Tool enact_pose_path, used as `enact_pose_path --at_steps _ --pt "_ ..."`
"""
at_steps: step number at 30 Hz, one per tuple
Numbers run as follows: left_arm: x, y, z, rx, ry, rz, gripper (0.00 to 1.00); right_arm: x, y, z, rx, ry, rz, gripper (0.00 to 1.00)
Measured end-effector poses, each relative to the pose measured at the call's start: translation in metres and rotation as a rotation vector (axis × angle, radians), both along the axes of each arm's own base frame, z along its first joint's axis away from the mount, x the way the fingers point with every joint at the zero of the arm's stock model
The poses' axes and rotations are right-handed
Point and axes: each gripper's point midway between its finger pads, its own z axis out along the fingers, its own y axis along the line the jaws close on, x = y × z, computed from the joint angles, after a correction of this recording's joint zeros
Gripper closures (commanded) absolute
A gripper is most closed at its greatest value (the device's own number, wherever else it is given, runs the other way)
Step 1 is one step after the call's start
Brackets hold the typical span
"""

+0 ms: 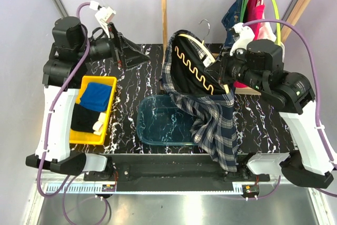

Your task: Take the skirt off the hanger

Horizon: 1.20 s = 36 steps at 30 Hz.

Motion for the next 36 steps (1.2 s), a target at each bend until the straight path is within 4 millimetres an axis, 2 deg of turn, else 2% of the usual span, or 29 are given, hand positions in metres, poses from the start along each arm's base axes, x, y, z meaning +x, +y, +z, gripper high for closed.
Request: enact_pose_path --at_steps 3,5,7,11,14,17,20,22,25,28,29,32,34,36 --pt "-0.017 -0.013 -0.001 -0.029 0.024 -0.102 0.01 0.001 0.004 -0.002 -0.001 0.011 0.004 1.00" --pt "-0.025 -0.018 -0.016 -0.021 0.047 -0.132 0.01 0.002 0.007 -0.002 0.002 0.015 0.008 1.00" --pt "-0.028 -0.022 -0.040 0.005 0.078 -0.145 0.01 0.002 0.011 0.001 0.012 0.017 0.017 1.00" --pt "-0.011 -0.024 -0.089 0.078 0.142 -0.096 0.01 -0.004 0.021 0.010 0.033 0.020 0.052 1.00" --pt "0.010 -0.022 -0.103 0.114 0.143 -0.040 0.01 -0.012 0.030 0.016 0.039 0.022 0.088 1.00" --pt "0.024 -0.019 -0.096 0.122 0.104 0.006 0.01 -0.023 0.039 0.021 0.046 0.023 0.129 1.00" --pt "0.033 -0.019 -0.076 0.107 0.033 0.031 0.01 -0.033 0.048 0.023 0.052 0.023 0.169 1.00" --pt "0.036 -0.020 -0.065 0.092 -0.001 0.038 0.01 -0.038 0.052 0.023 0.052 0.026 0.188 1.00" --pt "0.038 -0.021 -0.058 0.075 -0.017 0.041 0.01 -0.044 0.056 0.022 0.050 0.030 0.209 1.00" --pt "0.040 -0.022 -0.058 0.073 -0.024 0.042 0.26 -0.045 0.056 0.022 0.049 0.029 0.209 1.00" --pt "0.041 -0.021 -0.058 0.077 -0.029 0.042 0.46 -0.044 0.056 0.022 0.048 0.029 0.207 1.00" --pt "0.044 -0.020 -0.060 0.096 -0.054 0.044 0.72 -0.044 0.055 0.022 0.046 0.027 0.201 1.00" --pt "0.045 -0.020 -0.061 0.102 -0.056 0.047 0.82 -0.043 0.054 0.022 0.045 0.025 0.196 1.00" --pt "0.049 -0.018 -0.064 0.119 -0.067 0.058 0.86 -0.042 0.053 0.022 0.041 0.026 0.189 1.00"
